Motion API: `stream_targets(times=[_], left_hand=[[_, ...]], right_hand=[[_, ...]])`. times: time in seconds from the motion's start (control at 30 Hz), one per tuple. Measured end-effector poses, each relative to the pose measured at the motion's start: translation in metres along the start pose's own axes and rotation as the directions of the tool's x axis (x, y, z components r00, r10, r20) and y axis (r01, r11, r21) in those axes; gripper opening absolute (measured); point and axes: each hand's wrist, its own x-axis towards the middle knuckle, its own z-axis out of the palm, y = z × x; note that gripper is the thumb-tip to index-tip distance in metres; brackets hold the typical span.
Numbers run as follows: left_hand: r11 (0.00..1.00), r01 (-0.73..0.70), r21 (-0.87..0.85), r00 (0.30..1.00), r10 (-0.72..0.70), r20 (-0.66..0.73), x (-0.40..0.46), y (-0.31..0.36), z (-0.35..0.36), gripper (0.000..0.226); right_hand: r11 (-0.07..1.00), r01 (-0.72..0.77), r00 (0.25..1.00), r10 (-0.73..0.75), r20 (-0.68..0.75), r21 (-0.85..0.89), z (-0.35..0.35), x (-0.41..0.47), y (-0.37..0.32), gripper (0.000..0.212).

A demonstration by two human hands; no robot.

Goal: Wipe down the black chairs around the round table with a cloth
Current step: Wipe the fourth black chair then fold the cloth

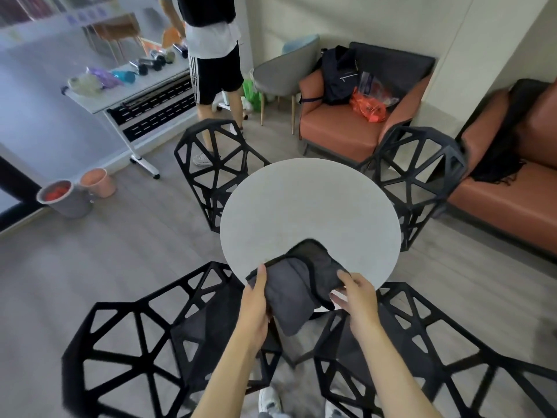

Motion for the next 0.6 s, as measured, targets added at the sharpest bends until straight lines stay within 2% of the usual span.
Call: stream_targets(times=[0.07,0.17,0.27,0.33,0.4,0.47,0.53,0.6], left_hand=[[1.000,-0.021,0.017,1.000,0.021,-0.003,0.001,0.006,-0.002,0.045],[0.997,-0.040,0.066,0.999,0.040,-0.006,0.002,0.012,-0.003,0.041],[0.988,-0.051,0.144,0.999,0.051,0.006,0.001,0.015,-0.004,0.035],[0.987,-0.052,0.151,0.998,0.047,0.038,-0.001,0.018,-0.005,0.035],[0.992,-0.019,0.123,0.997,0.009,0.081,0.000,0.023,-0.007,0.039],[0.996,0.011,0.090,0.992,-0.022,0.121,0.001,0.028,-0.011,0.045],[0.997,0.026,0.066,0.988,-0.036,0.149,0.002,0.032,-0.014,0.046],[0.996,0.027,0.084,0.988,-0.040,0.149,0.000,0.033,-0.014,0.042]], right_hand=[[0.997,-0.066,0.997,0.066,-0.026,0.030,-0.007,0.004,0.004,0.016],[0.986,-0.091,0.996,0.090,-0.016,-0.138,-0.009,0.001,0.005,0.023],[0.959,-0.009,0.987,0.054,0.154,-0.282,0.000,-0.005,-0.001,0.022],[0.926,0.060,0.960,0.048,0.275,-0.373,0.008,-0.006,-0.003,0.037],[0.913,0.070,0.943,0.072,0.326,-0.402,0.013,-0.005,-0.003,0.053],[0.952,-0.039,0.913,0.158,0.377,-0.304,0.015,-0.005,-0.001,0.055],[0.972,-0.186,0.824,0.235,0.515,-0.145,0.013,-0.006,0.003,0.045],[0.953,-0.301,0.739,0.248,0.627,-0.022,0.012,-0.014,0.003,0.037]])
